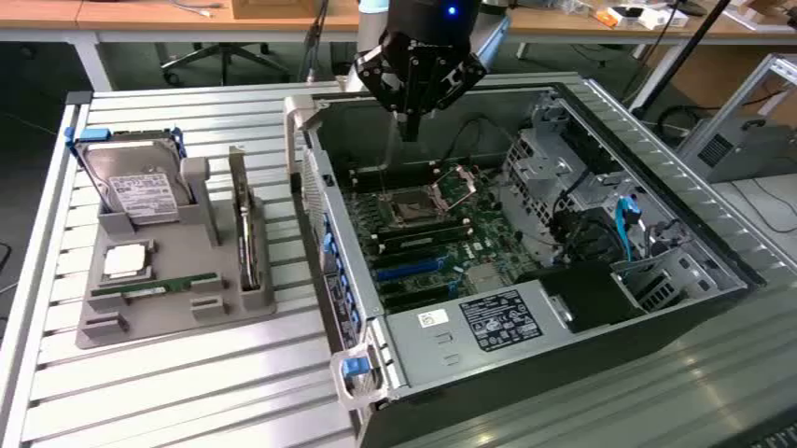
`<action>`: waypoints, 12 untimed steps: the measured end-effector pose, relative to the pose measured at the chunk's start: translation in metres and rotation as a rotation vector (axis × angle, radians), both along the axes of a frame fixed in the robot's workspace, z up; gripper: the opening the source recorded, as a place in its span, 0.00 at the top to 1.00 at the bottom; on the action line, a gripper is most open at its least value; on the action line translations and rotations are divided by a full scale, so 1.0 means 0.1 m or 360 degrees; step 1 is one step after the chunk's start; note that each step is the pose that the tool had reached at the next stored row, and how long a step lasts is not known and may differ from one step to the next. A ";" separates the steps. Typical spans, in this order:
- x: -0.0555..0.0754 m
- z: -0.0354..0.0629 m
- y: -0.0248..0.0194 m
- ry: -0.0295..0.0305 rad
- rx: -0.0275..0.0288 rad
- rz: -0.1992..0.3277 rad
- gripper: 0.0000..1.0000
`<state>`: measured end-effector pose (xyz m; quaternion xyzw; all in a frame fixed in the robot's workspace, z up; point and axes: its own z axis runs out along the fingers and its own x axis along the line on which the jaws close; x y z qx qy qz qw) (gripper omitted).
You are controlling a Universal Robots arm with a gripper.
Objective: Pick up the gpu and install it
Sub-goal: 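Reach for the gpu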
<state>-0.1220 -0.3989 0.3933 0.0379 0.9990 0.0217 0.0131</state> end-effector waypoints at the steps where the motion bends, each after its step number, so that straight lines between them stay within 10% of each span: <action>1: -0.01 0.000 0.000 0.00001 -0.00001 0.0000 0.89; 12: -0.05 0.000 0.000 0.00000 0.00001 0.0000 0.89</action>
